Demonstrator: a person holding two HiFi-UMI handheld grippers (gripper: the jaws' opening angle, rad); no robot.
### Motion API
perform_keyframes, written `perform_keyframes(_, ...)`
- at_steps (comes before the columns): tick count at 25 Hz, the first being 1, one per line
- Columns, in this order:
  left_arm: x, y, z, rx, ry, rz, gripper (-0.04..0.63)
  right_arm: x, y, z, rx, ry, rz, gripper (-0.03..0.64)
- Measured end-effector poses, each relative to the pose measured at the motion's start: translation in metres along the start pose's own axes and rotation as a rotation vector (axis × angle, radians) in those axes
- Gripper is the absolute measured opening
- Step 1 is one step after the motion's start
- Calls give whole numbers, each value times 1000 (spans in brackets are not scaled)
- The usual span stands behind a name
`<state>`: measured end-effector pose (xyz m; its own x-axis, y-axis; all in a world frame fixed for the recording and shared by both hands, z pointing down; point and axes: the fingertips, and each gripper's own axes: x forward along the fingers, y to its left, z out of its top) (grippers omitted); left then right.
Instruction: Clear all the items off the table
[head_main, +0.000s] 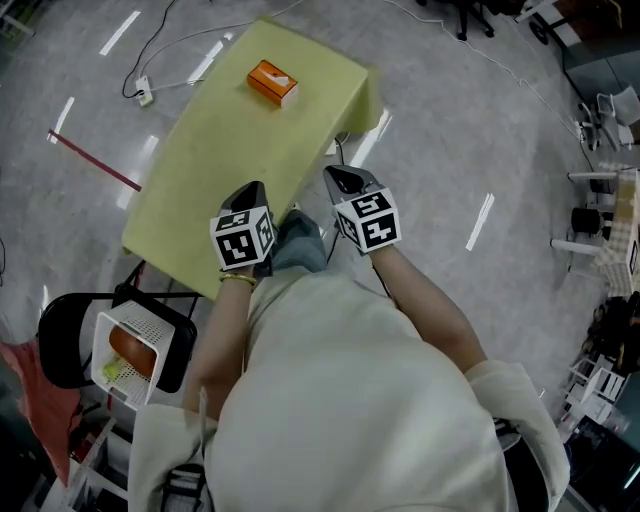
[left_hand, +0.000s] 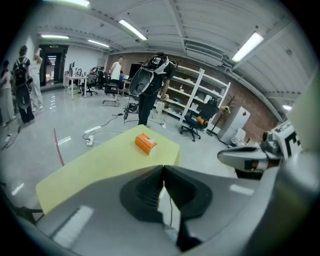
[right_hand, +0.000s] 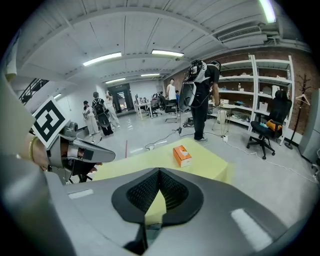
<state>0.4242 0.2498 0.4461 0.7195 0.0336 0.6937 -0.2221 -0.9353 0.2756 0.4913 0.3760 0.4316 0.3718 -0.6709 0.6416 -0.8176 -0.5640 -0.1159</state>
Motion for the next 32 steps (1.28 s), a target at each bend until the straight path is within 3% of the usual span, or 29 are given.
perform_keyframes(18,85,39,86,-58,38,40,9,108,-56,79,-72,85,65,-2)
perform_keyframes(27,102,60,89,-137,43,66,9,153,-57,87,-117,142,88,1)
perform_keyframes(32,110,71,90,-200,28,96,9,189,-61,86,-155,188,126,46)
